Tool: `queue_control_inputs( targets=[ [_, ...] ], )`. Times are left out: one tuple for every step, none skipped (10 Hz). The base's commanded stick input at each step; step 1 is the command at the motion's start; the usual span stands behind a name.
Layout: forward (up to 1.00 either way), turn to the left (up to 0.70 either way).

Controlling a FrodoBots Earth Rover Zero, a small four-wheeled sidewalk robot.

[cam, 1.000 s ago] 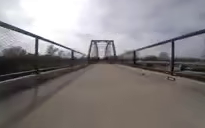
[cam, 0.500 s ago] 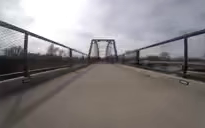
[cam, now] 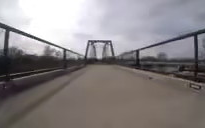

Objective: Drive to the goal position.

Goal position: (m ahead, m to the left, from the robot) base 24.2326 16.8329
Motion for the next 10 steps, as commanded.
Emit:
queue_control_inputs(
  targets=[
    [1.0,0.0],
    [1.0,0.0],
    [1.0,0.0],
    [1.0,0.0],
    [1.0,0.0],
    [1.0,0.0],
    [1.0,0.0],
    [1.0,0.0],
    [1.0,0.0],
    [1.0,0.0]
  ],
)
